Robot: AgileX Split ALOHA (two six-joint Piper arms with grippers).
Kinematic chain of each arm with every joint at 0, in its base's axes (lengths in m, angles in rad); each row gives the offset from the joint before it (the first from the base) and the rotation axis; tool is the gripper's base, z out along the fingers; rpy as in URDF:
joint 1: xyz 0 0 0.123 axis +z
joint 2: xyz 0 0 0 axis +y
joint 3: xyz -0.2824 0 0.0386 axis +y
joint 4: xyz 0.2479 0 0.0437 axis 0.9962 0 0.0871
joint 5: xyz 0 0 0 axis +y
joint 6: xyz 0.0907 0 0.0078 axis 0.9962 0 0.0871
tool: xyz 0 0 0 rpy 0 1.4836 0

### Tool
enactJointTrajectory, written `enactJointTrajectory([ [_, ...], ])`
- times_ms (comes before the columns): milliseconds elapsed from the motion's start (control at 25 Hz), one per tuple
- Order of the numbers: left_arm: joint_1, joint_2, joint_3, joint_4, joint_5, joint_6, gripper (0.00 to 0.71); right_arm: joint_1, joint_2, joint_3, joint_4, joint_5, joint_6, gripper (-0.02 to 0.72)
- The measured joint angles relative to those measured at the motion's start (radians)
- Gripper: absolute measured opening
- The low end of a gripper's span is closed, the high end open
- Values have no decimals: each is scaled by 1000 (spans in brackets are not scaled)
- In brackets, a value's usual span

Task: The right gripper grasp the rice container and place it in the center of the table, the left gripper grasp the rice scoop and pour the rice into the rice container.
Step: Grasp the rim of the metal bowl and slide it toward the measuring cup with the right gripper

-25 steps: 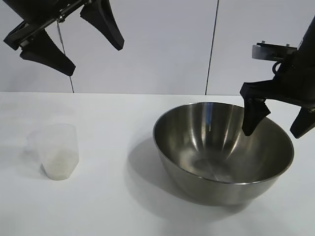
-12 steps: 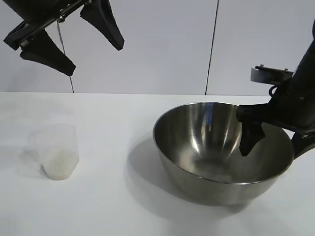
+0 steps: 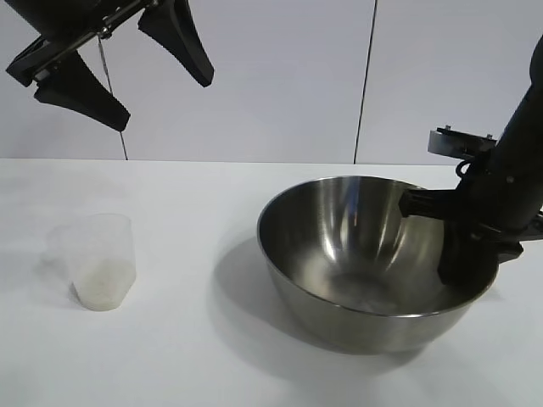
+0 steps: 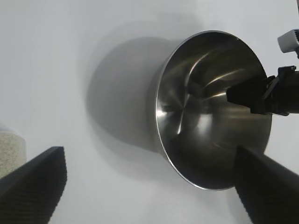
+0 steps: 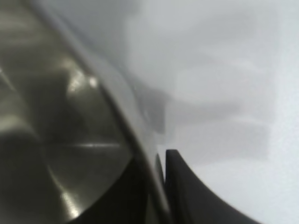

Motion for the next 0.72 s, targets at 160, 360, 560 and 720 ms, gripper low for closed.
enactJointTrajectory([
  [160,0,0,0,0,0,0,694,0,-6,0,97,17,-93,11],
  [360,0,0,0,0,0,0,694,0,-36,0,182,33,-153,11],
  [560,0,0,0,0,2,0,694,-19,-64,0,187,51,-156,11],
  [720,0,0,0,0,2,0,694,-8,-70,-2,190,52,-153,11],
])
